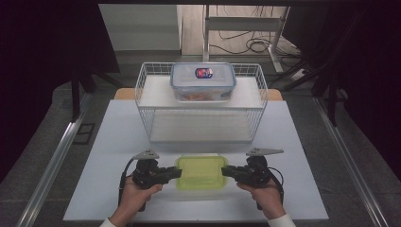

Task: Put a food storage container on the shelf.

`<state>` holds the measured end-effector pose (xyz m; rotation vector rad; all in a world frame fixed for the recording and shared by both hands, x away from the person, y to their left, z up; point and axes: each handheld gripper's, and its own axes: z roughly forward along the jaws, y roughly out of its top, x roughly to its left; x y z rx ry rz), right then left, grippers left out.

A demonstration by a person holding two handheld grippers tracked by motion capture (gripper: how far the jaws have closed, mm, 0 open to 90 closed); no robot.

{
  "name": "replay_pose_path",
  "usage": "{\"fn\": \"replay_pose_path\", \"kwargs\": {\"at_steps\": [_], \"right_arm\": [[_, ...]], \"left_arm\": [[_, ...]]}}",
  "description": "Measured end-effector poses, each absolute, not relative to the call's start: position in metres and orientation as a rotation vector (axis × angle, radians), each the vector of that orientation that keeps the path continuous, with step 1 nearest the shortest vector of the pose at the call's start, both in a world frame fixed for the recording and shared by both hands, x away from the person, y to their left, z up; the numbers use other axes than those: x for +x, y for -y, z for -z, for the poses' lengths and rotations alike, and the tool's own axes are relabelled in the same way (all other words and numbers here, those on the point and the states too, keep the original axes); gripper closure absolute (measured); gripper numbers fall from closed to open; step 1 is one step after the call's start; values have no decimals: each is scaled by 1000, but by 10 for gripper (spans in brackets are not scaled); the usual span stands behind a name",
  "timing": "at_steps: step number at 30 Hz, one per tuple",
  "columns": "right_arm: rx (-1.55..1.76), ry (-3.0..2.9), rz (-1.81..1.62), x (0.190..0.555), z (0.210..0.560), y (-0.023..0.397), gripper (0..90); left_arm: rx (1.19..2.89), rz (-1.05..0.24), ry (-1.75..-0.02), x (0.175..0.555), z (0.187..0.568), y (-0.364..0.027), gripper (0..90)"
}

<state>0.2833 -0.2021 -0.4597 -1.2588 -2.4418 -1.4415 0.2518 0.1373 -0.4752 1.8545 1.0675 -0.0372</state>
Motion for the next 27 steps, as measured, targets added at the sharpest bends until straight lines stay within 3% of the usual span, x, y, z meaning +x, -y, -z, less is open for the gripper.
{"fn": "replay_pose_path", "kwargs": {"at_steps": [27], "right_arm": [[-1216,2499,1517,295,421,200,790]], "left_arm": [[1828,27,-1038,266,446,-141,769]]}}
